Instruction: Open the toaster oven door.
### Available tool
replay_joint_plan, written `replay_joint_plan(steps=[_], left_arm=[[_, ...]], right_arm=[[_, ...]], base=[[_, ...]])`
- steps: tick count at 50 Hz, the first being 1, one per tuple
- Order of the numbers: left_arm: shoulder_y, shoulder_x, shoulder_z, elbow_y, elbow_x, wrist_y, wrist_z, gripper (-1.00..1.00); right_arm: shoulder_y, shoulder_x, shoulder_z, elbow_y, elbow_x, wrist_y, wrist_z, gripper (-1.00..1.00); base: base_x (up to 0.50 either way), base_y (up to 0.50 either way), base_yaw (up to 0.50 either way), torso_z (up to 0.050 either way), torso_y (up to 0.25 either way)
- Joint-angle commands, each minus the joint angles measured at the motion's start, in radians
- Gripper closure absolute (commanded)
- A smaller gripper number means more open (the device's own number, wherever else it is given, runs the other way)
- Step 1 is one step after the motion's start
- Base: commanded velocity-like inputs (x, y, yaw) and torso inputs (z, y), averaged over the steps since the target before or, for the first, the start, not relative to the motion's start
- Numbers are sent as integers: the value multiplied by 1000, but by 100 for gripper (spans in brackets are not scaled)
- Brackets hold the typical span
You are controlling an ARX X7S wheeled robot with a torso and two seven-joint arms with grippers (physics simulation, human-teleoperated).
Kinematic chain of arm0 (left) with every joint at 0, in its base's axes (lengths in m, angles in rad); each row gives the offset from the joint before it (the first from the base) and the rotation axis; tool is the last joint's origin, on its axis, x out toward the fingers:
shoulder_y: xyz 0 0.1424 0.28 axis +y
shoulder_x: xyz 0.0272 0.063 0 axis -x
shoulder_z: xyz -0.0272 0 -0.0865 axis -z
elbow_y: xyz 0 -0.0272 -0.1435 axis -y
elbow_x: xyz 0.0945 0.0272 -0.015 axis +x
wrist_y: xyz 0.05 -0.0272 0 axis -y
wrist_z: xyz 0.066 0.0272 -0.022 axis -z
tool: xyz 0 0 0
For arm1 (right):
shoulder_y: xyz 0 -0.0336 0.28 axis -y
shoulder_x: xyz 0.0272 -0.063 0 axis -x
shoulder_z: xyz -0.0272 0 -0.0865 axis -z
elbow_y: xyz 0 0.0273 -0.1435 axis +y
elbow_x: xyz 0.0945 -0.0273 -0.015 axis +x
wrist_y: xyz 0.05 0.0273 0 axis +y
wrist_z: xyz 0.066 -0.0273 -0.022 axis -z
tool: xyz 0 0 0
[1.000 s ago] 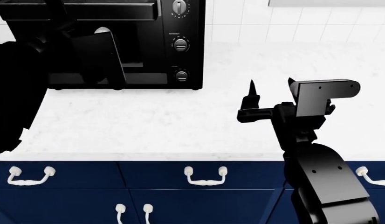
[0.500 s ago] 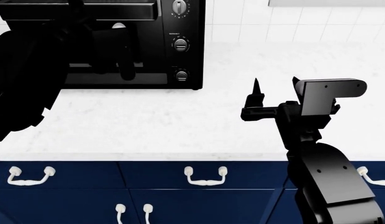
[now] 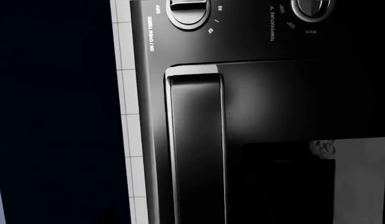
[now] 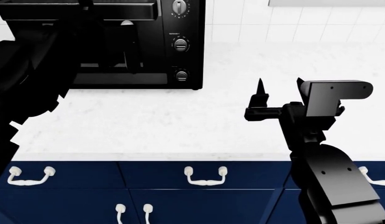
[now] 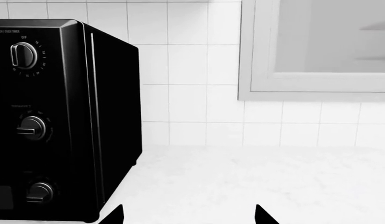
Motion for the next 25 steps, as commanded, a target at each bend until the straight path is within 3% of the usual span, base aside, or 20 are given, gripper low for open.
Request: replay_joint_plan(steps=[1, 16, 25], left_arm=[[-22, 54, 23, -133, 14, 32, -19, -100], [-73, 156, 53, -368, 22, 100, -46, -100], [-81, 169, 64, -393, 31, 121, -57, -100]], right_arm=[[-3, 6, 5, -3, 7, 1, 7, -100], [4, 18, 11, -12, 16, 15, 17, -100], [5, 22, 14, -19, 22, 22, 23, -100]], base=[[0, 0, 0, 0, 0], [0, 0, 0, 0, 0], [0, 0, 0, 0, 0]])
